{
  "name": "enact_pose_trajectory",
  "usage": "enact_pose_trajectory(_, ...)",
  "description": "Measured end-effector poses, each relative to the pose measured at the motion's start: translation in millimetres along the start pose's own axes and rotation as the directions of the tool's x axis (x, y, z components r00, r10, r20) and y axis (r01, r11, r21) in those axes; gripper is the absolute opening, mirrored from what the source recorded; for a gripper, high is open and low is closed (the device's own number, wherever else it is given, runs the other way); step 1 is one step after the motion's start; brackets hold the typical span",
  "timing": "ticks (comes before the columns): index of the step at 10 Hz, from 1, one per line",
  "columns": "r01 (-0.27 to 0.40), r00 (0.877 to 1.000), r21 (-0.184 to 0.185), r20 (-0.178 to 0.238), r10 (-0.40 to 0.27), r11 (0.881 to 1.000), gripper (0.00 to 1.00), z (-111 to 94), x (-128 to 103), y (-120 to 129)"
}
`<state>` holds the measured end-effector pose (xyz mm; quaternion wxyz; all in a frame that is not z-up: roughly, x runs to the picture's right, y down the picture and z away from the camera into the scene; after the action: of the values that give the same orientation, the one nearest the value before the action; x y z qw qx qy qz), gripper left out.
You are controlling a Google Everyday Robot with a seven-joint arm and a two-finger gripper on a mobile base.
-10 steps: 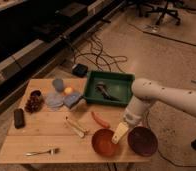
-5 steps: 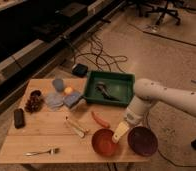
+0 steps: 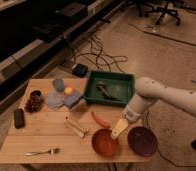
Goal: Stack bowls into tray
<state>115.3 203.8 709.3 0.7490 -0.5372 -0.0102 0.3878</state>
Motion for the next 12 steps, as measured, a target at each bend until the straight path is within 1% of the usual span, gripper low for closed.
enact_pose_trajectory(5, 0.027, 1.0, -0.035, 0.015, -0.027, 0.999, 0.8, 11.7, -16.6, 2.6)
enact_pose_trajectory(9, 0.049, 0.999, -0.037, 0.019, -0.048, 0.998, 0.8, 29.0, -26.9, -2.6)
enact_pose_trajectory(12, 0.046, 0.999, -0.048, 0.013, -0.045, 0.998, 0.8, 43.2, -28.6, -11.9)
